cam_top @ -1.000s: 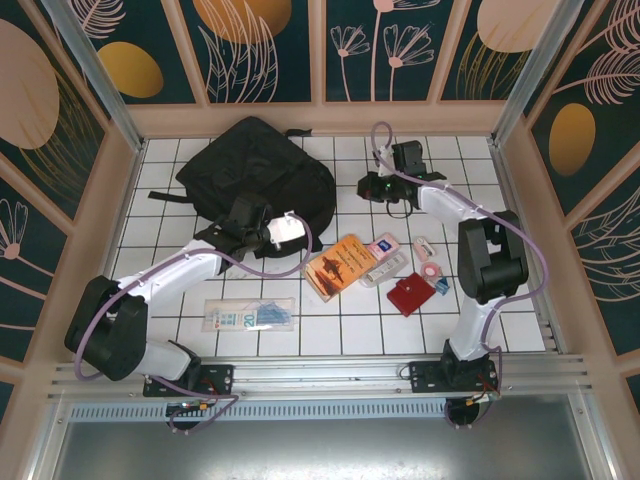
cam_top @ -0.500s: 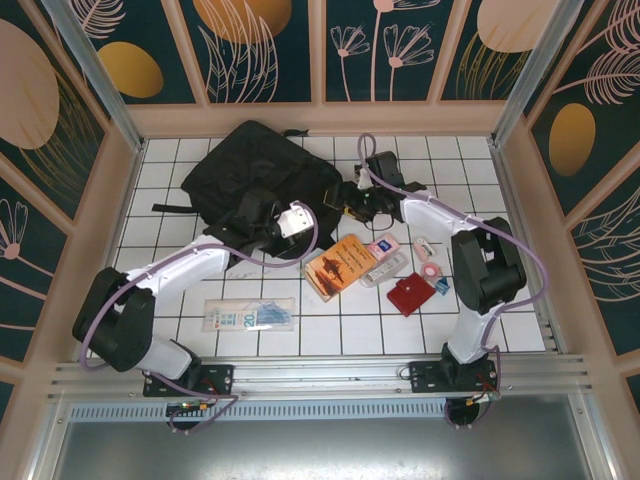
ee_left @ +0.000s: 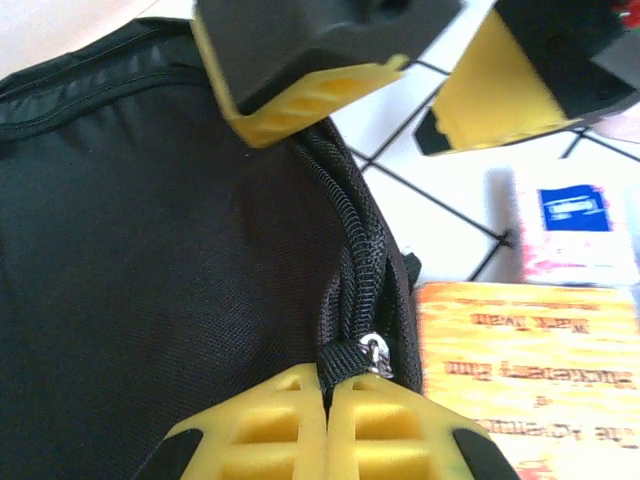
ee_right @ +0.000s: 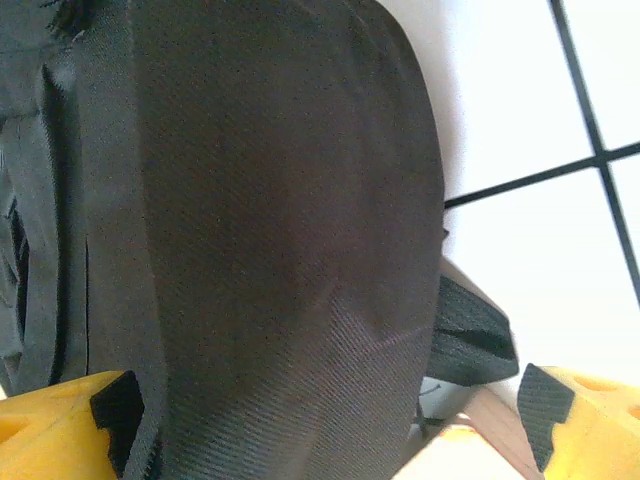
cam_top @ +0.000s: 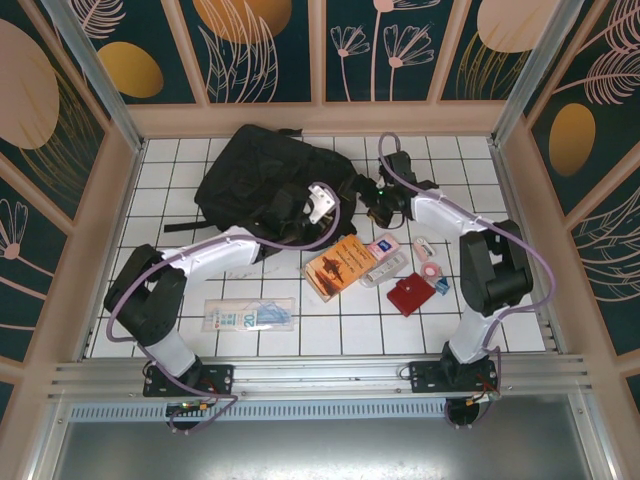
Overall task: Pack the student bag
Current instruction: Unzip the student bag at the top-center of the table.
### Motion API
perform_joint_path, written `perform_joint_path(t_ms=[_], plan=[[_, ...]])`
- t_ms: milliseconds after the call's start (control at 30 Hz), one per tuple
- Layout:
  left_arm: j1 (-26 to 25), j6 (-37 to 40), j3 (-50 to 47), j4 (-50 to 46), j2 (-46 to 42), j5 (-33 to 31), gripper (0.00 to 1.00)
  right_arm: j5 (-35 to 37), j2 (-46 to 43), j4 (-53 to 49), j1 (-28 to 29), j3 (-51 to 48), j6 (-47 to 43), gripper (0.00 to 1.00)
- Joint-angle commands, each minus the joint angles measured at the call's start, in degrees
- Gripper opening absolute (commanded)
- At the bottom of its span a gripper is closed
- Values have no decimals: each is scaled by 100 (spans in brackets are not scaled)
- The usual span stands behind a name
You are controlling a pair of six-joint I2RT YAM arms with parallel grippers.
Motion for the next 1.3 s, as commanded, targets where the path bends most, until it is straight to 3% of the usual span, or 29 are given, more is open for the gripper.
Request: perform_joint_path(t_ms=[0, 67, 167, 300, 600, 667, 800, 900, 967, 1267], plan=[[-255, 33, 163, 134, 41, 14, 0, 128, -807, 642, -102, -434, -111, 96], [-336, 159, 200, 19, 92, -110, 0, 13, -893, 677, -167, -465, -164, 90], [-391, 298, 214, 5, 130, -188, 1, -239, -889, 741, -182, -561, -141, 88], [-401, 406, 305, -3, 188, -296, 3, -842, -667, 882, -100, -718, 100, 68], [-399, 549, 484, -86, 331, -329, 6, -523, -692, 783, 223, -998, 135, 64], [-400, 577, 443, -76, 292, -165, 9, -563, -584, 844, 256, -980, 122, 53], [-401, 740, 318, -195, 76, -59, 19, -508, -369, 848, 235, -786, 16, 16], [-401, 817, 223, -462, -154, -336, 29, -478, -412, 845, 190, -735, -113, 1], [-390, 812, -19, -439, -417, -548, 30, -535, -475, 898, 172, -755, -151, 0], [-389, 1372, -1375, 234, -1127, -485, 0, -764, -580, 1149, 184, -910, -260, 0]])
